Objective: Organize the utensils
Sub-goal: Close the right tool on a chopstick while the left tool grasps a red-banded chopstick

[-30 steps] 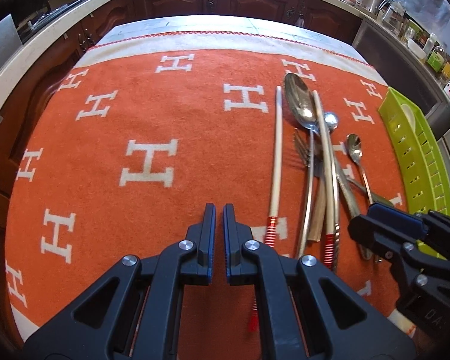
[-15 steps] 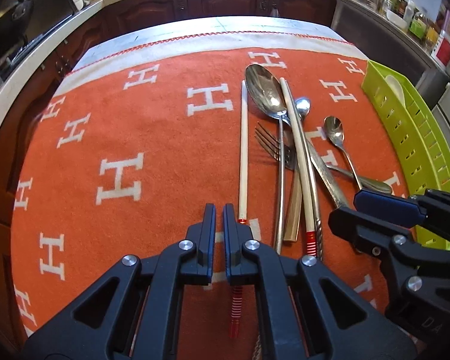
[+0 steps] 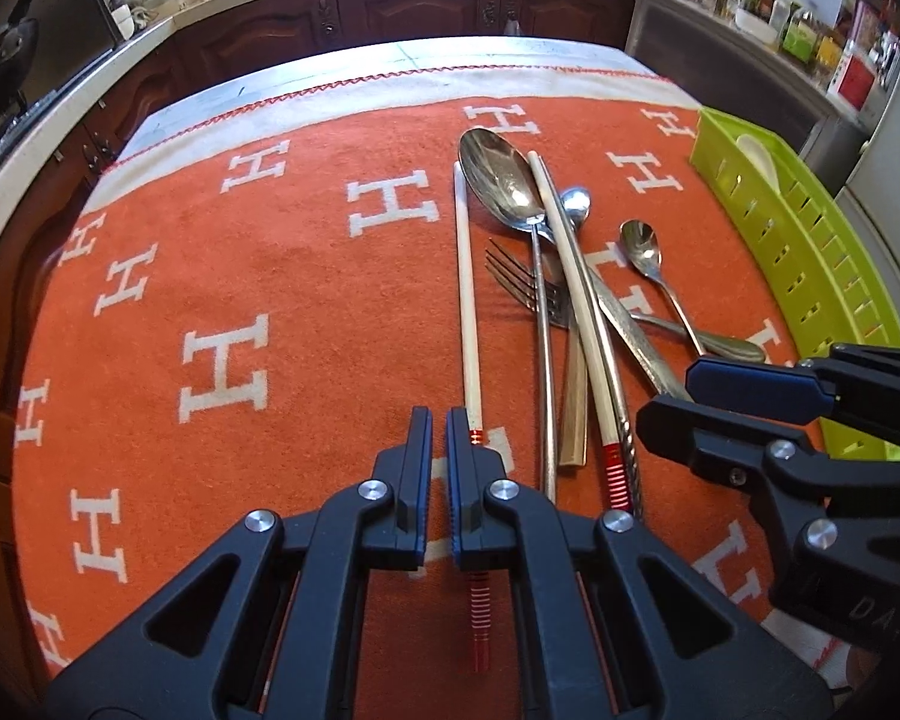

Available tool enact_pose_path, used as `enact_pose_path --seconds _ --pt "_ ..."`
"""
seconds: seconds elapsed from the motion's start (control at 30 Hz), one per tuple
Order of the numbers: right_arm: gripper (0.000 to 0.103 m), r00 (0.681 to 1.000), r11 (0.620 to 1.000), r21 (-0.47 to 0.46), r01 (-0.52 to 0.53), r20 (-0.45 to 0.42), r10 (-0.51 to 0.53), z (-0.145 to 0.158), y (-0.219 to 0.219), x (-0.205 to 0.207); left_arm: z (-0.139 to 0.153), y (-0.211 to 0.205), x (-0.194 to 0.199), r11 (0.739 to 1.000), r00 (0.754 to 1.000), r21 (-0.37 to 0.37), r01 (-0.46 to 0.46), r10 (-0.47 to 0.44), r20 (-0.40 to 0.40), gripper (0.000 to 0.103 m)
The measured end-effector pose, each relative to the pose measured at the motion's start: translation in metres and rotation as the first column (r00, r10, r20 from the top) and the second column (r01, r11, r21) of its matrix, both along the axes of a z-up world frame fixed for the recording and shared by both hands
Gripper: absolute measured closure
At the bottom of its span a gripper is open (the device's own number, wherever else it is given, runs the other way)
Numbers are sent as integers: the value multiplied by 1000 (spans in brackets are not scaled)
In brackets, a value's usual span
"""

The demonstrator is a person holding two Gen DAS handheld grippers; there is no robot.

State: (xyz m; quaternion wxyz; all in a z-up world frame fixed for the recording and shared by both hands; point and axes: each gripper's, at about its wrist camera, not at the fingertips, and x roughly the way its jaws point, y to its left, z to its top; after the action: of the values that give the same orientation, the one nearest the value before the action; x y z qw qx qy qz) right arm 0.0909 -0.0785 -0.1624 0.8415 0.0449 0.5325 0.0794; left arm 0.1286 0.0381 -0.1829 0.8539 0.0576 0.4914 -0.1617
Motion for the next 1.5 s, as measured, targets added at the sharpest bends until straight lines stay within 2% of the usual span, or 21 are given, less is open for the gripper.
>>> enact_pose_path --seconds 0.27,0.43,0.57,0.7,0.9,0.97,1.17,1.3,1.37,1.5 --pt "71 1000 1000 9 -12 4 12 2 6 -1 0 18 -2 995 998 -77 -68 66 -25 103" --pt "78 999 999 18 -50 2 50 4 18 -3 2 37 -7 985 992 -124 -122 116 -52 103" --pt "82 997 996 36 -80 -21 81 2 29 -4 3 51 -13 977 990 -172 -130 119 -75 103" --pt "85 993 994 66 -92 -71 97 -8 41 -2 5 60 -19 973 989 -180 -144 133 -69 103" --pt "87 990 996 64 -56 -126 64 -25 51 6 7 69 -25 969 988 -192 -153 142 -67 103" --pt "87 991 998 32 -54 -120 57 -26 56 9 7 72 -26 967 987 -199 -158 147 -68 103" --pt "86 992 980 -172 -101 -88 87 -27 87 9 9 78 -24 956 982 -230 -184 170 -77 103" --pt "87 994 969 -228 -95 -82 78 -27 93 9 9 84 -23 951 979 -239 -198 182 -90 103" --pt "89 995 971 -224 -82 -81 65 -28 91 8 10 84 -24 950 980 -245 -195 178 -92 103" --pt "95 995 995 -100 -2 -100 -8 -24 65 9 14 80 -23 951 983 -251 -180 163 -88 103"
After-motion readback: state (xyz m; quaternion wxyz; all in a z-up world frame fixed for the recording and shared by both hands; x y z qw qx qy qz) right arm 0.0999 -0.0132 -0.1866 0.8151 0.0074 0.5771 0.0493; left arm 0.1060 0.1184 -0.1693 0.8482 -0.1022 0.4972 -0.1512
